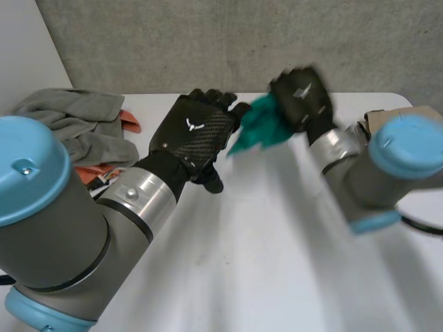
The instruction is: Fold the laundry.
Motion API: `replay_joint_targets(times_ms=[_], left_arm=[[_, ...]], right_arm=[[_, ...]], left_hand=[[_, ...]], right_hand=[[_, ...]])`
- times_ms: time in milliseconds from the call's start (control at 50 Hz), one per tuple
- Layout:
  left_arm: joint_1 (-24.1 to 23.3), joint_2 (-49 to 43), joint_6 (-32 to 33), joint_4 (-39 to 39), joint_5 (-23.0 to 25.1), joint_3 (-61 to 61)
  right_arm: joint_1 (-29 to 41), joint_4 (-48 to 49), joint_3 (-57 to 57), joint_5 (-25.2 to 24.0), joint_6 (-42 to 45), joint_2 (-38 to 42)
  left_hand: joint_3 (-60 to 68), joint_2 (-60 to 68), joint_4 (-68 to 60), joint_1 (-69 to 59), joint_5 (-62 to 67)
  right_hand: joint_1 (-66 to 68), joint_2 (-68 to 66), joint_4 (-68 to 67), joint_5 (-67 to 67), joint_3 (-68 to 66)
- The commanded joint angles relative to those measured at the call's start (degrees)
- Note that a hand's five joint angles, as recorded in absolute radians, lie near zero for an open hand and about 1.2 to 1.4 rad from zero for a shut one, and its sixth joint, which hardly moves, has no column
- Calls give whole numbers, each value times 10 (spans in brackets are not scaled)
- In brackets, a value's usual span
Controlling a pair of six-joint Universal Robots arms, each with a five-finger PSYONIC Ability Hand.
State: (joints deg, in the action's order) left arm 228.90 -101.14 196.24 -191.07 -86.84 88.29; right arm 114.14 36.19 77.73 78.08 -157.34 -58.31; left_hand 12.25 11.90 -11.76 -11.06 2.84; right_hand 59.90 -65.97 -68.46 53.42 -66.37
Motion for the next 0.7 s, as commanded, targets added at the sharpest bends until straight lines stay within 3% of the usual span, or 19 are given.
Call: replay_joint_targets(times_ms=[20, 140, 260, 440, 700], left_arm=[[-7, 4, -13, -18, 11, -13], [-16, 4, -19, -21, 59, -22], [-18, -3, -24, -20, 67, -20], [-17, -14, -24, -20, 68, -13], [-17, -22, -24, -21, 67, -15]], right_arm=[[-118, 20, -120, -39, -70, 35], [-233, 53, -223, -49, -143, 113], [-317, 56, -328, -84, -165, 236], [-407, 51, -381, -224, -166, 381], [-450, 54, -347, -276, -165, 391]], left_hand=[[-5, -2, 0, -7, -11], [-5, -2, 0, -7, -11], [-5, -2, 0, -7, -11], [-4, 0, -1, -8, -9], [-3, 0, -1, -8, -9]], right_hand=[[201, -140, -115, 166, -136], [201, -140, -115, 166, -136], [201, -140, -115, 166, -136], [201, -140, -115, 166, -136], [201, -140, -115, 166, -136]])
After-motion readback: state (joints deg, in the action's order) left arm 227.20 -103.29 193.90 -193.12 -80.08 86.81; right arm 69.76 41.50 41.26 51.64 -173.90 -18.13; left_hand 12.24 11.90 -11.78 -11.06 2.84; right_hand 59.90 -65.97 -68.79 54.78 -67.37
